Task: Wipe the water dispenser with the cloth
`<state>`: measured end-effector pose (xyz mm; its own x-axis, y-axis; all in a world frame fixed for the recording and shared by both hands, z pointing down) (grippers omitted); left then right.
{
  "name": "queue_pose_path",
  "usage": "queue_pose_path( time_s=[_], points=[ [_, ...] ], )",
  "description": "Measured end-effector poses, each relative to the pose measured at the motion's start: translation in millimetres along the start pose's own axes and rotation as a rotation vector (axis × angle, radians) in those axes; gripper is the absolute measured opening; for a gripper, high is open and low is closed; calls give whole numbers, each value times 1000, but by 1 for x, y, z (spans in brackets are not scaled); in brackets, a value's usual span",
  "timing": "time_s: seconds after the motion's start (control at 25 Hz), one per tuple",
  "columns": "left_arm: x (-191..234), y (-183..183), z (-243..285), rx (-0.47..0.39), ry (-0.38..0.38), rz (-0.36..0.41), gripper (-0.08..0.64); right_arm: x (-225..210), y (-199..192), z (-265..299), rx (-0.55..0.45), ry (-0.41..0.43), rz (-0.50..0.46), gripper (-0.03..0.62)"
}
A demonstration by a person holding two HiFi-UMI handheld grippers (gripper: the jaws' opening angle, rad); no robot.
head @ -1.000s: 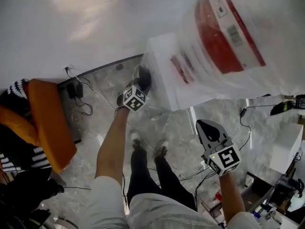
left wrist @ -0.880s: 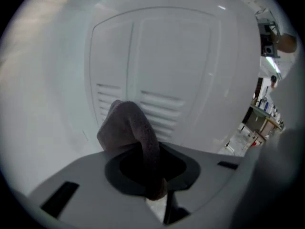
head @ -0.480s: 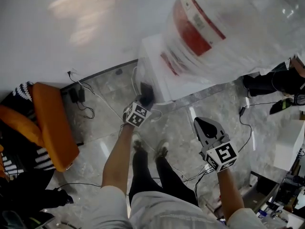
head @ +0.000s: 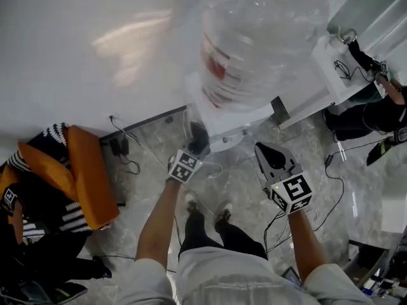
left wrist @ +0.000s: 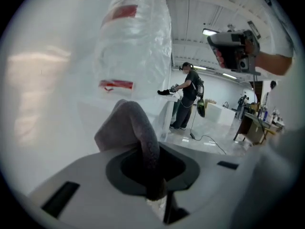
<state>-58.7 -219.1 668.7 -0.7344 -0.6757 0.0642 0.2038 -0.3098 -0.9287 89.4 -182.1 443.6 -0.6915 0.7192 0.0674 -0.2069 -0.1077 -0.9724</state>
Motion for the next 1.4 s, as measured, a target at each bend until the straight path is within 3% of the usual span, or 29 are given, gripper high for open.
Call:
queue_pose_path(
  time_s=[0.16,0.32,0.52,0.68,0.84,1.04,1.16,1.4],
  points=[
    [-12,43,-24,-40,17,29,55,-10,35,-18,-76,-26,-20,14],
    [-8,101,-57,-113,83,49,55,-26,68,-37,-150,-73,-71,14],
    [-2,178,-98,-227,168,160,55,-44,106,-52,-213,-121,-119,12],
    [-4,236,-129,-266,274,318,55,-51,136,-57,-251,-145,-185,14],
    [-16,282,-163,-375,327,312,55,-48,153,-59,-279,-149,-232,14],
    [-20,324,-198,-452,354,387,55,-48,165,-60,-300,-158,-253,13],
    [-22,344,-215,-501,368,380,55,-49,174,-60,-312,-170,-251,13],
    [-28,353,-221,-510,372,399,55,-43,185,-54,-317,-169,-275,13]
  ],
)
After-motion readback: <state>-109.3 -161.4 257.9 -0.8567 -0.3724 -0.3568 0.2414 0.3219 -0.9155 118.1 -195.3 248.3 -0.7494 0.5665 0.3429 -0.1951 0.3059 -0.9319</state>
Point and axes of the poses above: the fingertips, and each gripper's own axes: z forward along the fingers, x to its left, y out of its top, the point moved 3 cm from there along -z, backward along the fingers, and after that the axes turned 10 degrees about -x, right-handed, at the moved point
